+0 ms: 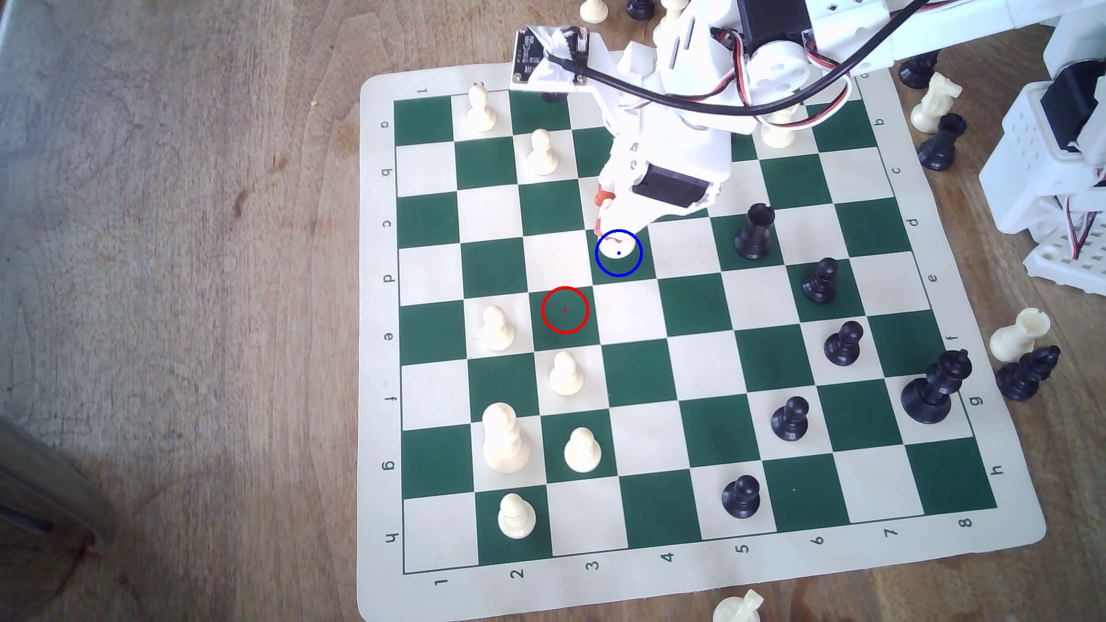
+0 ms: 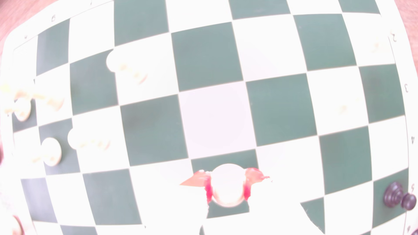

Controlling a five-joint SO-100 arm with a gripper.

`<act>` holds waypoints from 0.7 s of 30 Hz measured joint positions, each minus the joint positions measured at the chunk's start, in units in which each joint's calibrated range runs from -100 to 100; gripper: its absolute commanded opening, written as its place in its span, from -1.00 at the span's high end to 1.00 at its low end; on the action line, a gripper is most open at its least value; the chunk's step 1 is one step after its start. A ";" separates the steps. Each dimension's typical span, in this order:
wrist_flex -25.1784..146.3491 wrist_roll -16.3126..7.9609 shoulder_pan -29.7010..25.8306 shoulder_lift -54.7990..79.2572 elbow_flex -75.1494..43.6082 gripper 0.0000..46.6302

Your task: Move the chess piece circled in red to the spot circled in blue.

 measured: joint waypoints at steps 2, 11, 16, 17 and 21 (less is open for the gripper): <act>-0.24 0.00 -0.29 0.00 0.00 0.97; -1.67 0.20 -1.33 2.76 0.72 0.97; -1.67 0.98 -1.33 3.10 0.72 0.97; -1.67 1.22 -1.40 3.10 0.72 0.94; -1.67 1.61 -1.40 3.10 0.72 0.54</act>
